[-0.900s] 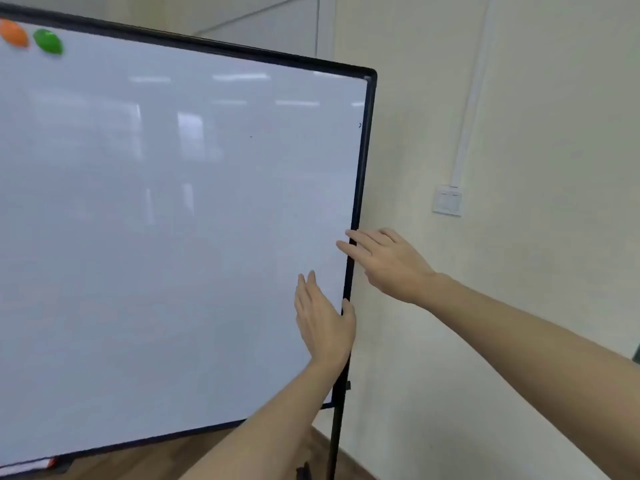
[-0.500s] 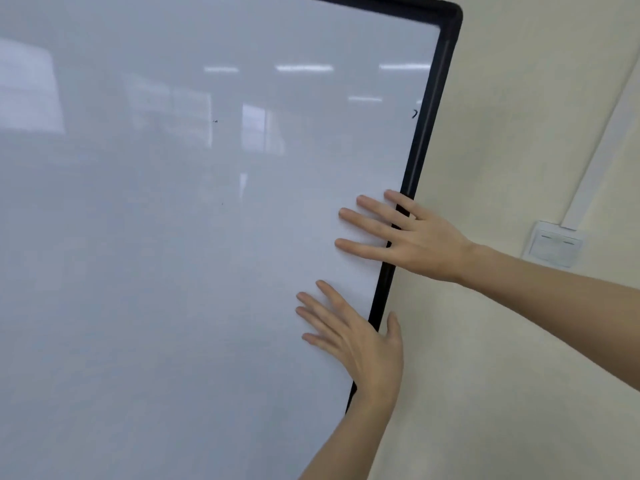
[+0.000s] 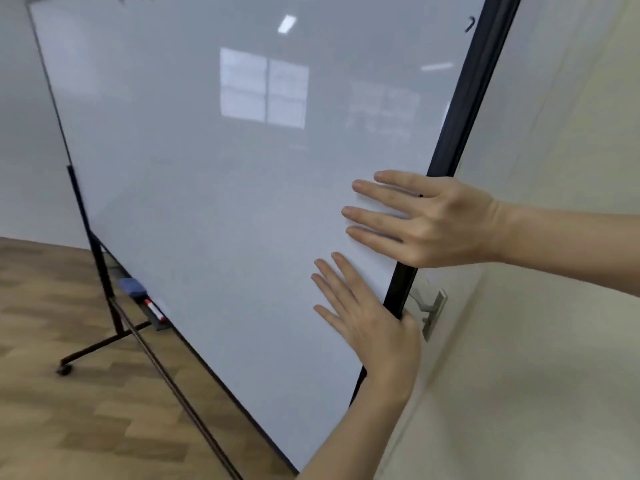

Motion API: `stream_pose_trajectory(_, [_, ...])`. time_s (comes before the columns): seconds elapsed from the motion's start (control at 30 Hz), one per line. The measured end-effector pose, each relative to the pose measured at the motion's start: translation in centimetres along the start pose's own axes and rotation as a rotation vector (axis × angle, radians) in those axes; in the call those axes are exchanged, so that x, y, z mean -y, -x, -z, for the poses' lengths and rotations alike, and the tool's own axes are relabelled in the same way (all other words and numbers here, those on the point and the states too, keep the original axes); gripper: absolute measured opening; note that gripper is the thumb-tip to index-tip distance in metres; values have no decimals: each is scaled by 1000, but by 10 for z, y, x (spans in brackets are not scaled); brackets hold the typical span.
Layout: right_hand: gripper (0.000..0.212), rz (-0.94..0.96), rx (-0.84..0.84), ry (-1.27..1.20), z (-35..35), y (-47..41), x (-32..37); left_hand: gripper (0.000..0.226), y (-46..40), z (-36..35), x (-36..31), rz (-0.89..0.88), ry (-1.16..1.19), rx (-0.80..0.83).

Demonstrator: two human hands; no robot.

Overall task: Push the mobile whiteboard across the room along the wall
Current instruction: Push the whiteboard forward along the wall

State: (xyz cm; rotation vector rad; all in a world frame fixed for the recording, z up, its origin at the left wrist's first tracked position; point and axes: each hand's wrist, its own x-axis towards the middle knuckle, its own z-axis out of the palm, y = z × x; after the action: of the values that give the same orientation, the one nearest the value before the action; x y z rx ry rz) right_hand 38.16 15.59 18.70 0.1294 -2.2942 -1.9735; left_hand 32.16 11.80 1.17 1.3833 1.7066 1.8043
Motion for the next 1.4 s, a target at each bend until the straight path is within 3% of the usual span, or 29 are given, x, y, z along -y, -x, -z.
stream_pose_trajectory(0.13, [22, 43, -90, -17, -21, 11, -3, 127, -4, -21, -1, -11, -131, -91])
stream_pose_trajectory(0.43, [27, 113, -206, -15, -73, 34, -9, 122, -28, -72, 10, -25, -328, -205])
stream_pose_trajectory(0.73, [29, 153, -308, -69, -148, 51, -22, 112, -77, -122, 21, -7, -372, -216])
stream_pose_trajectory(1.17, [33, 134, -356, -87, -291, 40, -39, 117, -198, -183, 67, 31, -310, -161])
stream_pose_trajectory(1.4, [23, 140, -352, -97, -355, 28, -48, 110, -254, -202, 91, 30, -293, -132])
